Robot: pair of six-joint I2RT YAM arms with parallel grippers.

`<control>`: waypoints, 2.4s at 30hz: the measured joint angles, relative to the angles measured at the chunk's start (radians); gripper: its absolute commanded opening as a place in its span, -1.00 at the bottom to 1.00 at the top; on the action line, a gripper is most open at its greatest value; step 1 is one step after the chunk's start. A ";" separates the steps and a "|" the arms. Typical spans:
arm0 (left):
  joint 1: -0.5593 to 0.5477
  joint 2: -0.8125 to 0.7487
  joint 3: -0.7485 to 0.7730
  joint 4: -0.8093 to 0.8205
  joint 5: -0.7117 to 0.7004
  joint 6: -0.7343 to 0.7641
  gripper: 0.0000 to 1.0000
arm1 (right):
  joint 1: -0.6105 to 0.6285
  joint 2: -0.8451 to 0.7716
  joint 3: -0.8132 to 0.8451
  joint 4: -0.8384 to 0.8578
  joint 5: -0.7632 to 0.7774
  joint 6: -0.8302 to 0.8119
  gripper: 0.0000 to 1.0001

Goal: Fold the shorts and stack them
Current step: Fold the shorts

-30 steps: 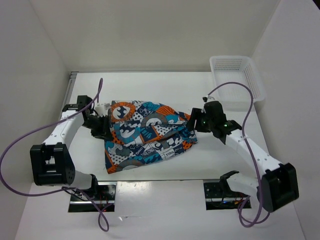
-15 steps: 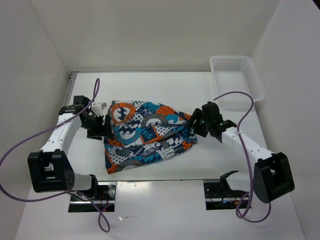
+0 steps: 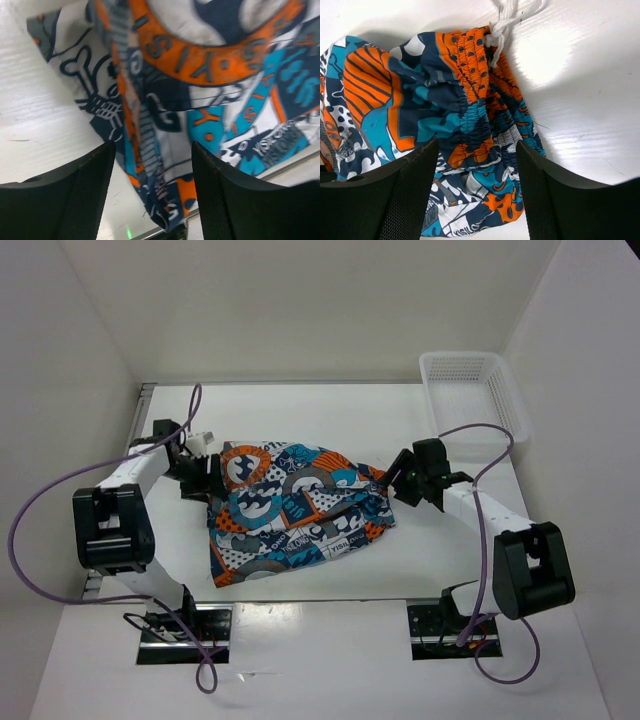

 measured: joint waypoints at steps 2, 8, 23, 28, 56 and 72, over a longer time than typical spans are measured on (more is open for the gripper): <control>0.000 -0.016 0.020 -0.004 0.031 0.000 0.35 | -0.004 0.011 0.000 0.000 -0.007 -0.002 0.37; 0.000 -0.082 0.091 0.007 0.064 0.000 0.29 | -0.004 0.011 0.000 0.004 -0.014 -0.008 0.37; -0.110 0.046 0.033 -0.013 0.100 0.000 0.32 | -0.004 0.067 0.000 0.006 -0.058 -0.028 0.37; -0.088 0.053 0.023 0.014 0.093 0.000 0.32 | -0.004 0.067 0.000 0.011 -0.097 -0.026 0.37; -0.087 0.088 0.183 0.019 0.087 0.000 -1.00 | -0.012 0.129 0.044 0.049 -0.194 -0.052 -1.00; -0.080 -0.178 0.325 -0.047 0.032 -0.001 -0.85 | -0.092 0.079 0.343 -0.067 -0.189 -0.239 -1.00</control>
